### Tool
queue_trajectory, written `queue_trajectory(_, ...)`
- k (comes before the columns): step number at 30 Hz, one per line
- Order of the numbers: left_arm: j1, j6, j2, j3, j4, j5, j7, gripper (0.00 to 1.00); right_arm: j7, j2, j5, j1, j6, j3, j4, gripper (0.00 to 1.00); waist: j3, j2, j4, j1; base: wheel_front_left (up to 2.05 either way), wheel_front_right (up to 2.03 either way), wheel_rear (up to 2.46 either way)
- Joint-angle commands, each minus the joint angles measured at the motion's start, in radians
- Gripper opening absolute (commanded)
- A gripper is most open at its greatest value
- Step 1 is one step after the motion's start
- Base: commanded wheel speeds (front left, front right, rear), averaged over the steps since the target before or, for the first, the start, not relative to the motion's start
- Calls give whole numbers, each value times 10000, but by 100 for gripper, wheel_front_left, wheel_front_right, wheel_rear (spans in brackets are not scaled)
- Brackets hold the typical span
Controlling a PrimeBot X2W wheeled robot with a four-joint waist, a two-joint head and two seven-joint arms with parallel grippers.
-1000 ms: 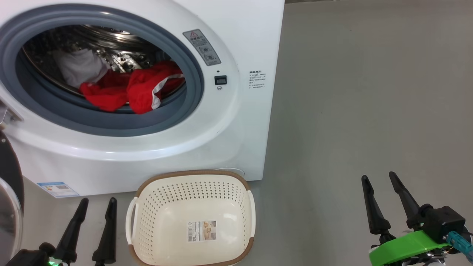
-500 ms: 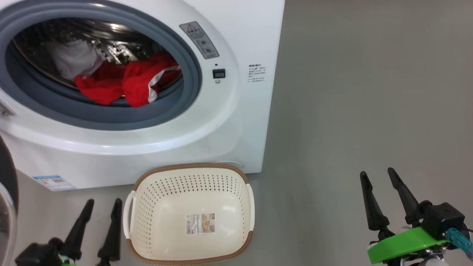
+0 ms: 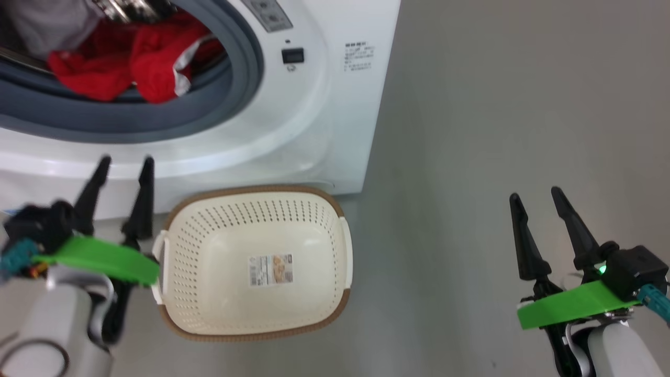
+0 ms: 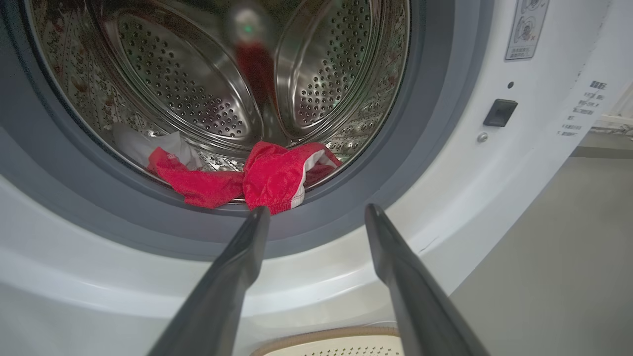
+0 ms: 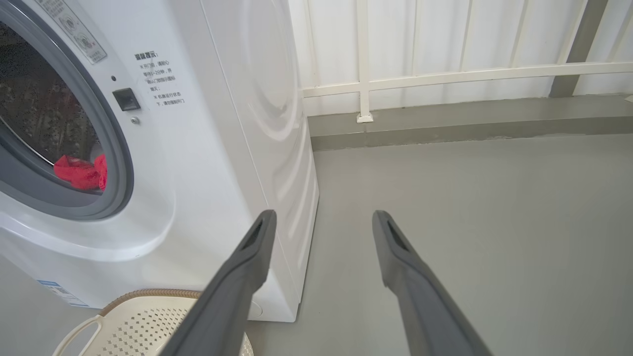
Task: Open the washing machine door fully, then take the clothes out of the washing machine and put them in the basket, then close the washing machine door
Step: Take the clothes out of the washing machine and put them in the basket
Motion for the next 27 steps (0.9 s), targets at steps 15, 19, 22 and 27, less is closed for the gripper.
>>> queue_trajectory(15,-3804,17,1302,-526,2029,-744,-80,100,-92,2,283,-1021,73,694,-583,100,2405,0,-896,0,0,0,0)
queue_trajectory(19,-4433,17,1503,-768,2344,-869,-80,100,-92,2,372,-1129,73,828,-624,100,2670,0,-994,0,0,0,0)
queue_trajectory(22,-4820,17,1603,-836,2531,-883,-80,100,-92,2,418,-1190,73,925,-655,100,2826,0,-1078,0,0,0,0)
queue_trajectory(27,-5333,17,1784,-803,2772,-721,-80,100,-92,2,487,-1272,73,1043,-709,100,3037,0,-1272,0,0,0,0)
